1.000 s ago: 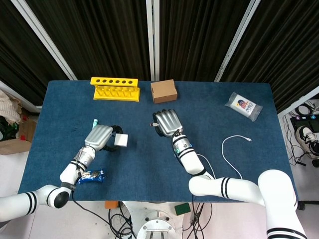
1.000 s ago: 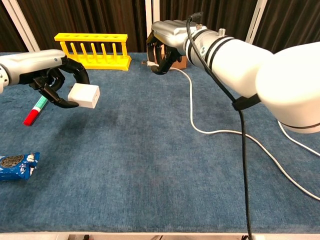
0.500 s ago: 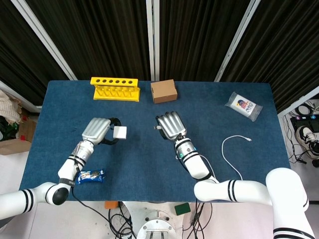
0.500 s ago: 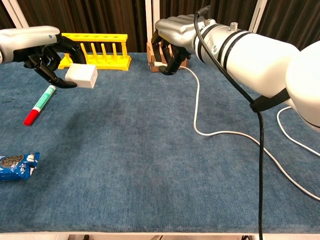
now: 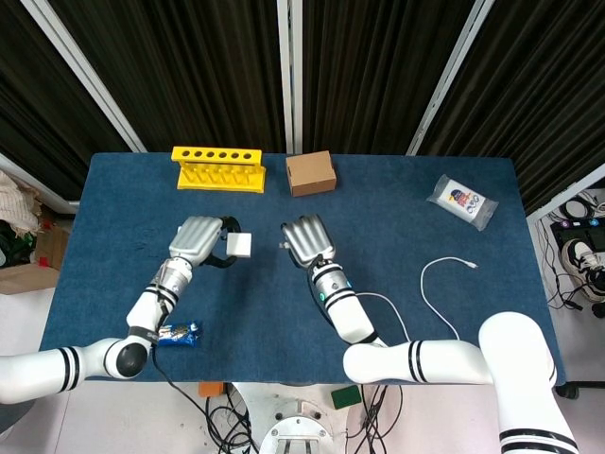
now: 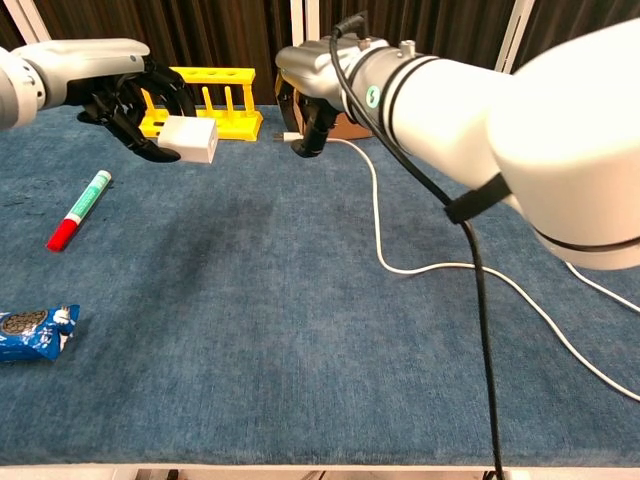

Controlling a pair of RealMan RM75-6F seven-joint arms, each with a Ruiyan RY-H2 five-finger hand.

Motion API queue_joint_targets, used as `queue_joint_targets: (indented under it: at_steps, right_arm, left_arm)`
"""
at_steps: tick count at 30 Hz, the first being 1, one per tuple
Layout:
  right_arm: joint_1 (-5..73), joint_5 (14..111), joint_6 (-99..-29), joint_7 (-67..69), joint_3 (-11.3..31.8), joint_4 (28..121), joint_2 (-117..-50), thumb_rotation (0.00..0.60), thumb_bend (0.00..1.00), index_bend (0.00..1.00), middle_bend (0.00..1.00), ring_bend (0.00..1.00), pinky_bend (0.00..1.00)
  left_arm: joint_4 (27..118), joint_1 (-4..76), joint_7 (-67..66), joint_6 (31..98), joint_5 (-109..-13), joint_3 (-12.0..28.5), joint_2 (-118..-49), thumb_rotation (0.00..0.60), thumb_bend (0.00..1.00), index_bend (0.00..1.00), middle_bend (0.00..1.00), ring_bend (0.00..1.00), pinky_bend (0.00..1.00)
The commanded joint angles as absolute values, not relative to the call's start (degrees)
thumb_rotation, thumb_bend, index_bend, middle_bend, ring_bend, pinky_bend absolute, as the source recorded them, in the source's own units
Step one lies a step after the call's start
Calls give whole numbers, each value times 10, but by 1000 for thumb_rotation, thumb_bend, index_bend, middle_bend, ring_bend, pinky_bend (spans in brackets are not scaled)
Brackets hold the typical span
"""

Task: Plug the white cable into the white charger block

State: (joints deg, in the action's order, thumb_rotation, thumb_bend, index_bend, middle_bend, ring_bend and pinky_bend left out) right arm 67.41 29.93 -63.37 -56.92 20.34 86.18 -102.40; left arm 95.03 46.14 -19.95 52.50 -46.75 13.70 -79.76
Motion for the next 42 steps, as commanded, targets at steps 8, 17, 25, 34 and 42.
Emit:
queue_joint_targets:
  at_steps: [8, 17, 25, 34, 42]
  right_arm:
    - [717, 242, -651, -606, 227, 838, -1052, 600, 1000, 675, 606, 481, 623]
    - [733, 233, -653, -604, 229, 821, -1069, 600, 1000, 678, 607, 485, 628]
    - [742, 230, -658, -604, 233, 817, -1075, 600, 1000, 681, 607, 488, 631]
    - [746, 226, -661, -602, 235, 816, -1078, 600, 1000, 686, 607, 492, 634]
    - [751, 223, -664, -603, 237, 813, -1081, 600, 1000, 690, 608, 495, 636]
  left_arm:
    - [963, 484, -213, 533, -413, 143, -809, 600, 217, 633, 560, 751, 924]
    - [969, 490, -183, 517, -403, 150, -799, 600, 217, 633, 560, 751, 924]
    - [973, 497, -176, 515, -402, 146, -796, 600, 217, 633, 560, 751, 924]
    - [972, 503, -176, 519, -401, 140, -796, 600, 217, 633, 559, 751, 924]
    - [974, 511, -184, 524, -396, 135, -797, 600, 217, 633, 559, 751, 923]
